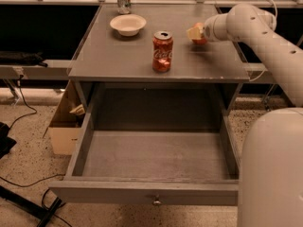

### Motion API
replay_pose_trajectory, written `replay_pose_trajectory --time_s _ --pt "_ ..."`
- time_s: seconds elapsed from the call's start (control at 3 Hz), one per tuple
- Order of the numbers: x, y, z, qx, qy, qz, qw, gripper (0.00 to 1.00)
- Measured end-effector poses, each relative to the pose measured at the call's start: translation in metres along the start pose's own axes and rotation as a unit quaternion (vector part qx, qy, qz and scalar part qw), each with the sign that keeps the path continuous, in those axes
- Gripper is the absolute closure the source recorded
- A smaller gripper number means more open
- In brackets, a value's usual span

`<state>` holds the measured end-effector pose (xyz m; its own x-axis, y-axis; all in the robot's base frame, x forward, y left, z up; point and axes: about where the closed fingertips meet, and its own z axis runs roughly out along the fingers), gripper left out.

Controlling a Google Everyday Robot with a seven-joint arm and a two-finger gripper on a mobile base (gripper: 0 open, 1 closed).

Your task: Pick apple from top drawer and place on counter

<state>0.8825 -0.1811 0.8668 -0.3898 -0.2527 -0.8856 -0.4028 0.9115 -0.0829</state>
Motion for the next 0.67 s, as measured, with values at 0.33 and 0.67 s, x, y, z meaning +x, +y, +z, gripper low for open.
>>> replay_pose_trajectory --time_s 0.33,0.67 --pt "0.0174 0.0029 0.0151 -0.012 -0.005 0.024 0.9996 1.00" --pt "0.0115 0.0024 0.0121 -0.012 -0.005 0.024 0.9996 0.82"
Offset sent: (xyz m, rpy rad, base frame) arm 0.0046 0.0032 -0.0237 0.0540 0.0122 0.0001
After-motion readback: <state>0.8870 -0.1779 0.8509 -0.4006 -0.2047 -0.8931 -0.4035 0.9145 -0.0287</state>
